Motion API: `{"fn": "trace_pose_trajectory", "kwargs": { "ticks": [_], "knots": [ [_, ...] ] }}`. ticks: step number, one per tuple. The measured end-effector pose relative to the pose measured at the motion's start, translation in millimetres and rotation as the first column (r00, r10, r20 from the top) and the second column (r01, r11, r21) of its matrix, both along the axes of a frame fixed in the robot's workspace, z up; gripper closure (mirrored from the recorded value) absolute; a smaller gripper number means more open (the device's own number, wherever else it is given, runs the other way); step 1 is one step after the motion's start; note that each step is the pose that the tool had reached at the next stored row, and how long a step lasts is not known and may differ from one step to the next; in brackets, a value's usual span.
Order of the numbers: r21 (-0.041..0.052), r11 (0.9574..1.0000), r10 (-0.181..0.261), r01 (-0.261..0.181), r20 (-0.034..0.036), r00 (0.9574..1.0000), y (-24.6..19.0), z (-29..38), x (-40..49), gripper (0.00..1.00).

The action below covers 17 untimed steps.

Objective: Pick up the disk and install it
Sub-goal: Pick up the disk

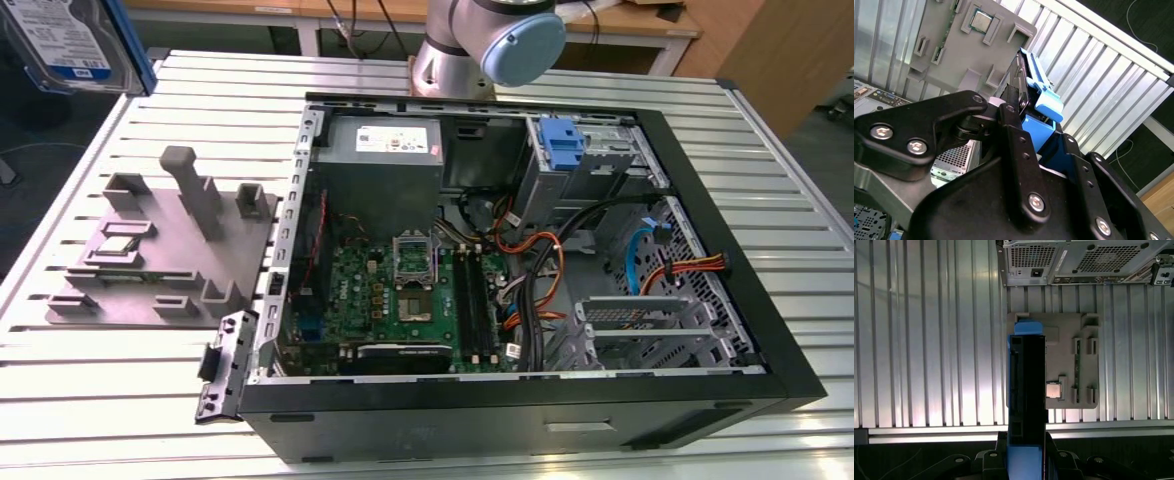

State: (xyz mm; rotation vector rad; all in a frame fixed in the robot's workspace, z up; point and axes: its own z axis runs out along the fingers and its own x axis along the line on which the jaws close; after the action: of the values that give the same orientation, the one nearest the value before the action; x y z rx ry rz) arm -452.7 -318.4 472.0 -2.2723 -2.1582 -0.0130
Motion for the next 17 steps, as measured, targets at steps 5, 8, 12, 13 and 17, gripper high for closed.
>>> {"fn": "trace_pose_trajectory", "kwargs": {
  "ticks": [5,8,12,13,17],
  "knots": [
    [0.0,1.0,0.0,0.0,0.0001,1.0,0.0,1.5,0.0,0.64],
    [0.0,1.0,0.0,0.0,0.0001,1.0,0.0,2.4,0.0,0.64],
    [0.0,1.0,0.0,0.0,0.0,1.0,0.0,3.7,0.0,0.64],
    [0.0,1.0,0.0,0.0,0.0,1.0,0.0,4.1,0.0,0.64],
    [0.0,1.0,0.0,0.0,0.0,1.0,0.0,5.3,0.0,0.64]
  ]
}}
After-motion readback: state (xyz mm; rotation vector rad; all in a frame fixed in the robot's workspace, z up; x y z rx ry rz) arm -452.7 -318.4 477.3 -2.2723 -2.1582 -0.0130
